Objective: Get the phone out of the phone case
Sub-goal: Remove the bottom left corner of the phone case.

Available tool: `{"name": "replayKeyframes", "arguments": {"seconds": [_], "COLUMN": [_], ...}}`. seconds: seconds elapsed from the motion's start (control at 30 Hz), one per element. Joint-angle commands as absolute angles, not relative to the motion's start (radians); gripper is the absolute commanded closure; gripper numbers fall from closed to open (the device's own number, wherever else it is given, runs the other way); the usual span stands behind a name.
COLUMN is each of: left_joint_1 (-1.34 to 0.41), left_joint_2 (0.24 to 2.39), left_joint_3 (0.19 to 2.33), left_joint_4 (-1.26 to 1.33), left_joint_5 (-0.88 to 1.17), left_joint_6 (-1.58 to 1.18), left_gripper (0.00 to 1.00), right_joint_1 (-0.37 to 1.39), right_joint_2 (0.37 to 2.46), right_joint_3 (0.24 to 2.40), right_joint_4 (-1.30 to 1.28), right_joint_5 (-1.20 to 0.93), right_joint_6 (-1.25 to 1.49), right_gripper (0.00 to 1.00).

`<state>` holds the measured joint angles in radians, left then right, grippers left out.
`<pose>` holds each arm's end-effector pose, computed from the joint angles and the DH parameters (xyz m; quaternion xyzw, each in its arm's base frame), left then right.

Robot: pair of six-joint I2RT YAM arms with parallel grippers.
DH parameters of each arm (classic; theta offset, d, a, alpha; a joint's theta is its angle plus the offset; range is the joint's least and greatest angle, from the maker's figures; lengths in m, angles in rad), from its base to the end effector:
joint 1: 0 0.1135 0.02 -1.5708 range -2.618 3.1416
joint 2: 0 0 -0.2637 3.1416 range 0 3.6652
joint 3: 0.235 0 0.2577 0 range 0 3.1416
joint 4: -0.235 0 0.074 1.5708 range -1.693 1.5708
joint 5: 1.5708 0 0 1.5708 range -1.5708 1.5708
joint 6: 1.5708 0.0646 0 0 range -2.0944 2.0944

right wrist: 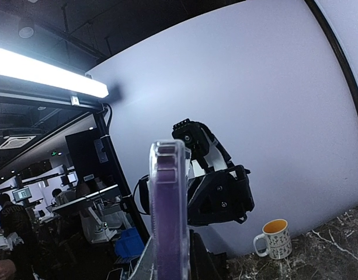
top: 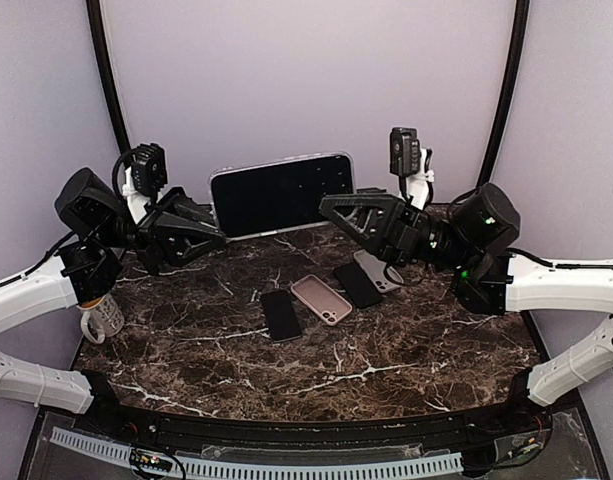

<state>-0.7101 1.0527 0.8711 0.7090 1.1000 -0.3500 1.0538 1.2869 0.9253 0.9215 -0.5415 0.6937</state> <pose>0.1414 -0.1975 0.4083 0.5219 0.3368 -0.5984 0.5060 0.1250 0.2871 0.4028 -0.3138 0.4171 0.7296 0.4419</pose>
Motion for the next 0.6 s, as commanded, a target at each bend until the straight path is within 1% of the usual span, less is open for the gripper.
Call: {"name": "replayKeyframes", "arguments": {"seconds": [0.0, 0.4, 0.57], "left_joint_1": [-0.704, -0.704, -0.704], "left_joint_2": [1.079, 1.127, 1.127], "left_joint_3": [0.909, 0.913, 0.876], "left_joint_4": [0.626, 0.624, 0.663], "left_joint_5": [1.135, 1.150, 1.129], "left_joint_6": [-0.254, -0.232, -0.245], "left_gripper": [0.95, 0.98, 0.98], "right_joint_1": [1.102, 1.135, 1.145], "right_joint_2": [1.272, 1.296, 1.281], "right_joint_3": [0.957, 0.987, 0.985], "right_joint_4": [1.006, 1.004, 0.971], "right_joint_5": [-0.709, -0.797, -0.790], "right_joint_6": [0.806, 0.875, 0.840], "right_gripper": [1.00, 1.00, 1.00]}}
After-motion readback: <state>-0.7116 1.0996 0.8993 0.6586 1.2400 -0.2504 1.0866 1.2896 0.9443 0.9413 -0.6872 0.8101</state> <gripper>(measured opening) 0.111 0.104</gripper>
